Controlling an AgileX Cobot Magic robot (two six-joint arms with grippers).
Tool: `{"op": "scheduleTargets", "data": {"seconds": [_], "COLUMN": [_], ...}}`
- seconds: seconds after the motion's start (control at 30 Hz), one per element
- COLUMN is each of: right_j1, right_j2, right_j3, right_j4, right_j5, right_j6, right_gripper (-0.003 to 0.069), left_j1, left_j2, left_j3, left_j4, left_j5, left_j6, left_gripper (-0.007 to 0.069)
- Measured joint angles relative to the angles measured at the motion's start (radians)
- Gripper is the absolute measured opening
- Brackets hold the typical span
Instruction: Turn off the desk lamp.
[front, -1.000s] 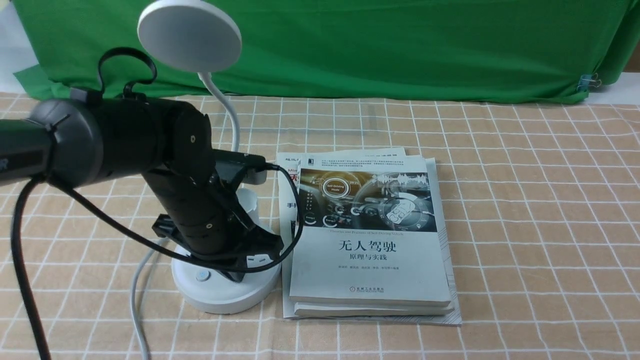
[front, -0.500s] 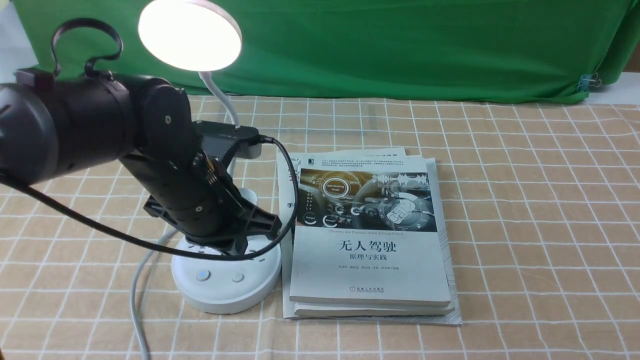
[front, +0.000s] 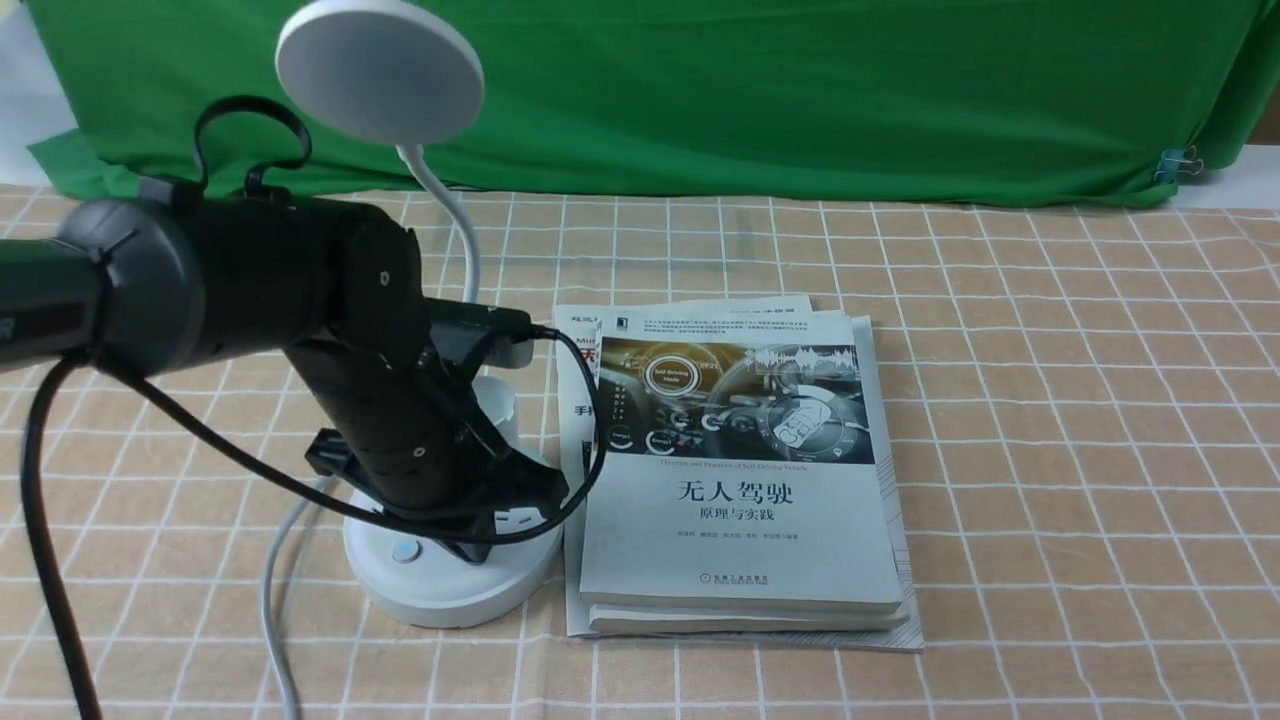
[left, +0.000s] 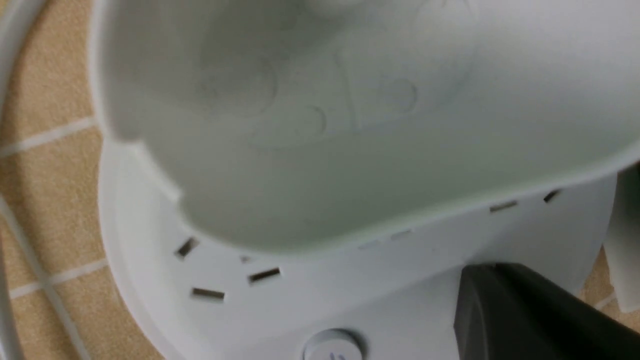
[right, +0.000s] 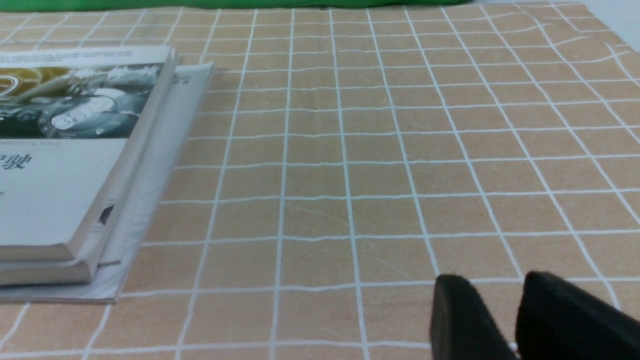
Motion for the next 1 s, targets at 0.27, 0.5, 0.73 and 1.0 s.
{"op": "scheduleTargets", "data": {"seconds": [0.27, 0.5, 0.73, 1.0], "right_j1": [0.0, 0.0, 0.0, 0.0], "right_j2": [0.0, 0.0, 0.0, 0.0], "right_j3": [0.0, 0.0, 0.0, 0.0], "right_j4": [0.0, 0.0, 0.0, 0.0], "right_j5": [0.0, 0.0, 0.0, 0.0], "right_j6": [0.0, 0.0, 0.0, 0.0], "right_gripper": [0.0243, 0.0243, 0.0243, 0.0243], "left_j1": [0.0, 0.0, -0.028, -0.049], "left_j2": [-0.09, -0.126, -0.22, -0.601], "left_j3": [0.009, 0.009, 0.089, 0.428], "left_j4": [-0.001, -0.001, -0.001, -0.044], "left_j5": [-0.022, -0.01, -0.064, -0.37], "left_j6": [0.0, 0.0, 0.0, 0.0], "left_gripper": [-0.0008, -0.0008, -0.0008, -0.0008]}}
